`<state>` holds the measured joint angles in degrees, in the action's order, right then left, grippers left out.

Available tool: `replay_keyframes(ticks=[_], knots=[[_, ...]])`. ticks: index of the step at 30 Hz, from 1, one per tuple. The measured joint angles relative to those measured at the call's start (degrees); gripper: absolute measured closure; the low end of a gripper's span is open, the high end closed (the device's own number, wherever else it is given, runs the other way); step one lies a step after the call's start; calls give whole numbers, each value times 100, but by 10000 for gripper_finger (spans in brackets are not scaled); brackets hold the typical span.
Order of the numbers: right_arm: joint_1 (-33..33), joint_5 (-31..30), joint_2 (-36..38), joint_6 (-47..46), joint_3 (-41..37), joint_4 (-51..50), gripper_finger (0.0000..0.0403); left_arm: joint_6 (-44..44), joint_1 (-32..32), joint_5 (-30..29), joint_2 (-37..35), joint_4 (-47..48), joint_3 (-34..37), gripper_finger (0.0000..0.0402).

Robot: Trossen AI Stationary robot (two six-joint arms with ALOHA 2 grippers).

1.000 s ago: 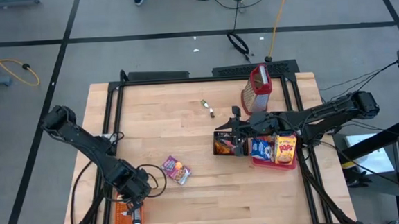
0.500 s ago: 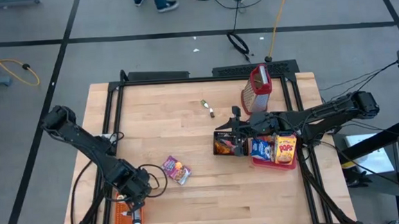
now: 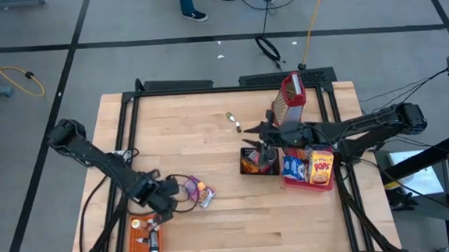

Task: Pick & Place Kitchen Items
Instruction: Put the small green food coloring bottle into the orange bin

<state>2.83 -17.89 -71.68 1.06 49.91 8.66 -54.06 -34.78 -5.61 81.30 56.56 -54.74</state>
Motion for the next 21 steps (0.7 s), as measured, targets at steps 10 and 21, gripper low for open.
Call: replay_keyframes(ticks=[10, 21], knots=[[-849, 15, -230, -632, 425, -859, 273, 1897, 722, -2531, 1, -925, 0, 220], [-1724, 442, -1585, -1165, 1718, -2201, 273, 3999, 1460, -2801, 2, -2700, 0, 220]])
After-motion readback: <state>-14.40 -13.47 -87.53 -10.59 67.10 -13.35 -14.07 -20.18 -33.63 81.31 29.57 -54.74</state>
